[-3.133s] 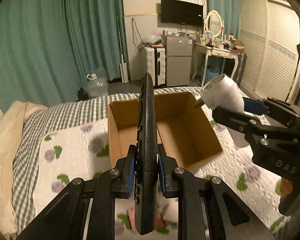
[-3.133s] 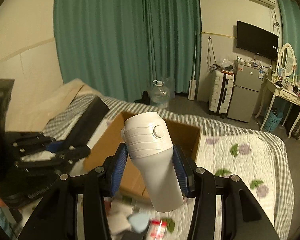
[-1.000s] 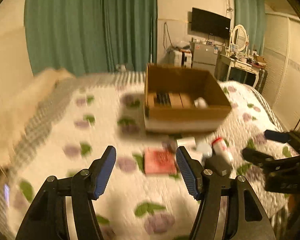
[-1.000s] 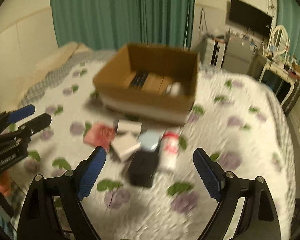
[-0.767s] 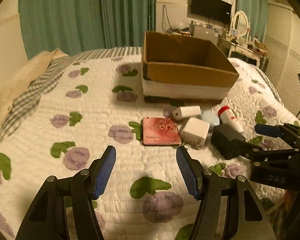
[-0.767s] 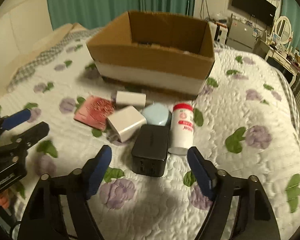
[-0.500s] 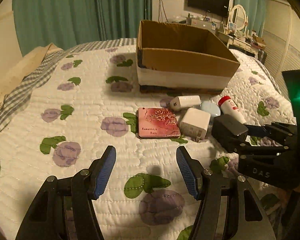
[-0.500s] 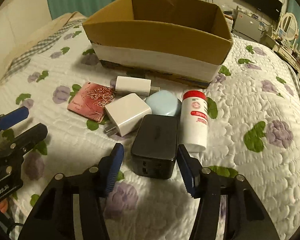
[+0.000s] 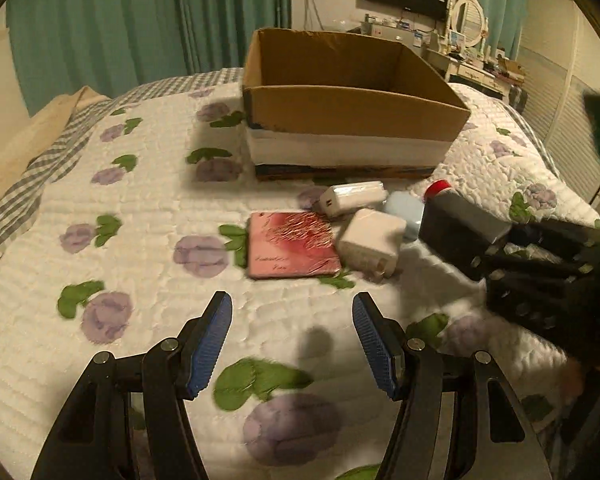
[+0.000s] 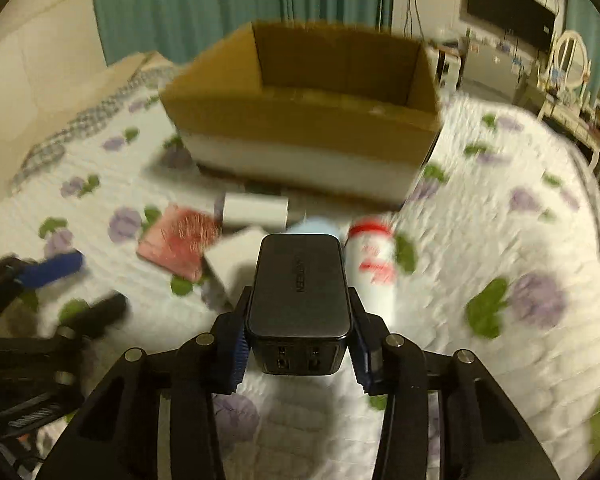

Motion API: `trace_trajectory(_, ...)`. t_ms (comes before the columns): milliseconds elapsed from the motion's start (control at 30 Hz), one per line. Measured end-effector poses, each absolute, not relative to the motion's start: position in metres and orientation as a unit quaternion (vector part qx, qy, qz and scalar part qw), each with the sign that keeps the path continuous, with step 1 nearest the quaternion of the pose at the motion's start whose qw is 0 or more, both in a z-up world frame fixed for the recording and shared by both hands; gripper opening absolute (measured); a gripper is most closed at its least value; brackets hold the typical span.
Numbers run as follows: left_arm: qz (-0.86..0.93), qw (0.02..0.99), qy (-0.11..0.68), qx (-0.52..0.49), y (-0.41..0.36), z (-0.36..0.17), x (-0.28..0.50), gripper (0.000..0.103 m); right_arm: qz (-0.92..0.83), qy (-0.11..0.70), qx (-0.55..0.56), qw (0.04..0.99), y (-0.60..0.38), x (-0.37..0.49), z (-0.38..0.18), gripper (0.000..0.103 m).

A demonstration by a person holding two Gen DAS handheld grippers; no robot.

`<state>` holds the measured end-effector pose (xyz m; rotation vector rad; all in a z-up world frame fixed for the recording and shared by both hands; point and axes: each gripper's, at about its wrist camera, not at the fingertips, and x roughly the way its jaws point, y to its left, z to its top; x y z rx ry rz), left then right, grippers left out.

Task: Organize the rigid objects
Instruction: 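Grasp the black charger with the right tool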

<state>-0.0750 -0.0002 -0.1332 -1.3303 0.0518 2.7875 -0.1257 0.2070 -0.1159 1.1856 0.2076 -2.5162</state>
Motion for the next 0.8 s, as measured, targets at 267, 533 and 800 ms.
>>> trace_trajectory(267, 0.893, 0.072, 0.031, -0.442, 0.033, -0.134, -0.106, 0.065, -0.902, 0.071, 0.394, 0.160, 0.240, -0.163, -0.081, 0.042)
trace_trajectory(533, 0.877, 0.102, 0.073, -0.465, 0.062, -0.157, -0.144, 0.065, -0.892, 0.041, 0.422, 0.156, 0.262, -0.178, -0.103, 0.042)
trace_trajectory(800, 0.864, 0.109, 0.103, -0.480, 0.076, -0.179, -0.172, 0.065, -0.891, 0.024, 0.421, 0.166, 0.266, -0.177, -0.104, 0.042)
